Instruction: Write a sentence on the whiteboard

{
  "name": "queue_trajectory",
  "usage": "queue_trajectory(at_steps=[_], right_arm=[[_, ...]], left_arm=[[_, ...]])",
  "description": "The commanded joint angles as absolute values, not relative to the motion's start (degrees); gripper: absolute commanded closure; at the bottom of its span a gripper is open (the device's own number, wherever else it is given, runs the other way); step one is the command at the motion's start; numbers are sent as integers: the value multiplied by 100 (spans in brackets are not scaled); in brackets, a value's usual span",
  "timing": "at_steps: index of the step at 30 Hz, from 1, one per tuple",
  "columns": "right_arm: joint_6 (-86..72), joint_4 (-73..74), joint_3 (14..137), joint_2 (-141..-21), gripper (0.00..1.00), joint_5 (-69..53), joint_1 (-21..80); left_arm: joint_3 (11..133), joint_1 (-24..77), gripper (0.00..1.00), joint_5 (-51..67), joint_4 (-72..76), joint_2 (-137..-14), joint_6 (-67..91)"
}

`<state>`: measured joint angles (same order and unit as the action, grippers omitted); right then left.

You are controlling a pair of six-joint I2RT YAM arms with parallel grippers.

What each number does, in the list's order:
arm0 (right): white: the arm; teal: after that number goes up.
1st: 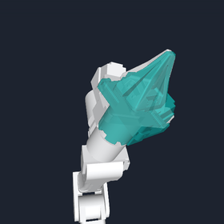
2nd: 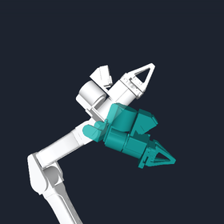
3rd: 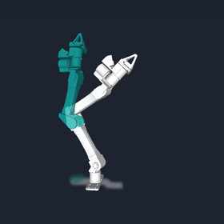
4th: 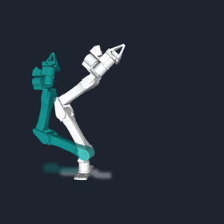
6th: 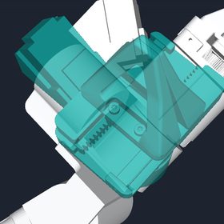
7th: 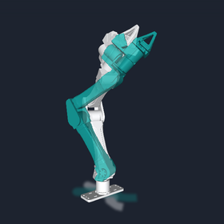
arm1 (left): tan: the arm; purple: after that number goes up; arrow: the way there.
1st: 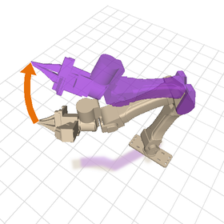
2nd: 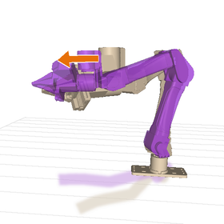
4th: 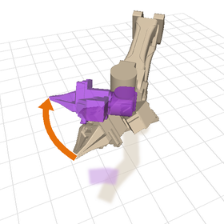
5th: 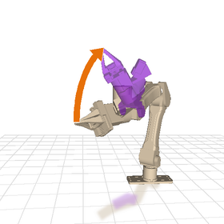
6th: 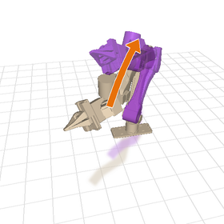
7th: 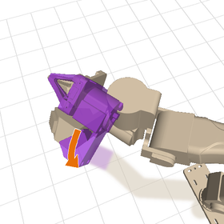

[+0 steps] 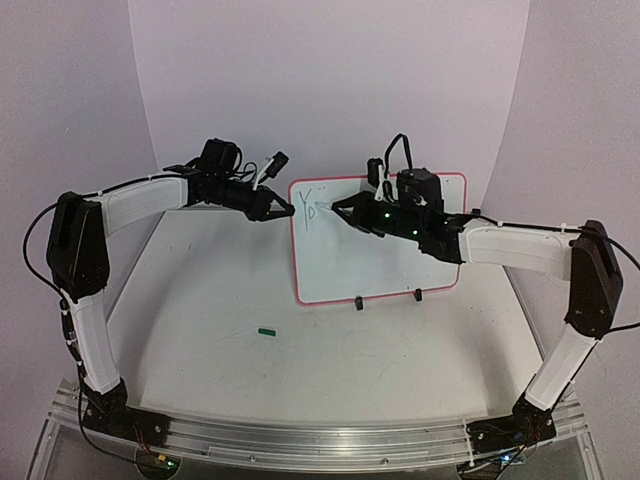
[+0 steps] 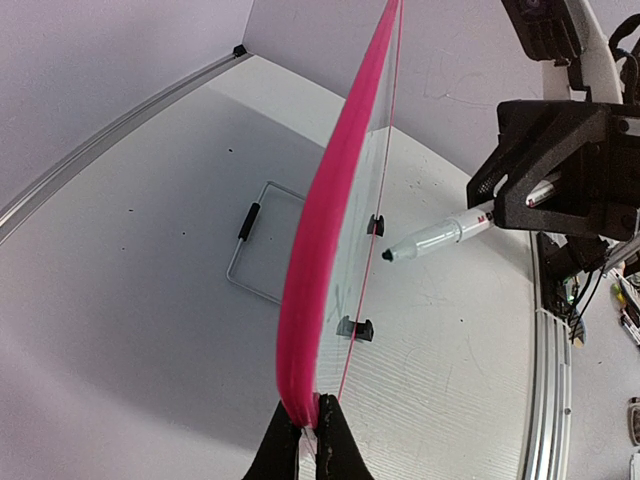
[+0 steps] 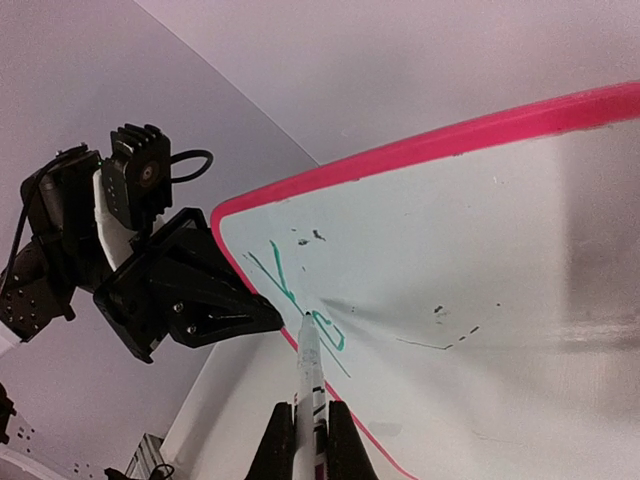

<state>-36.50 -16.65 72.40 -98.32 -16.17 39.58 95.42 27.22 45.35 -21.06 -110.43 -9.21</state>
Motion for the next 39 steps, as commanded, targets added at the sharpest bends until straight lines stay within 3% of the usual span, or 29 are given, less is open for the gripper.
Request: queue_trajectory(at_steps=[1,26,39], right_arm=[[-3697,-1784,7336,-9855,100,-1453,3903],[-3829,-1736,6703,-9738,100,-1324,3876],[-3623,-1627,7068,-9467,100,-1028,3876]], left_arm=[[9473,2874,100,4333,-2375,-10985,-1157],[9474,2900,100,4324,-2385,-10968,-1155],[9450,2910,100,4312,-2381,-10944,-1164]])
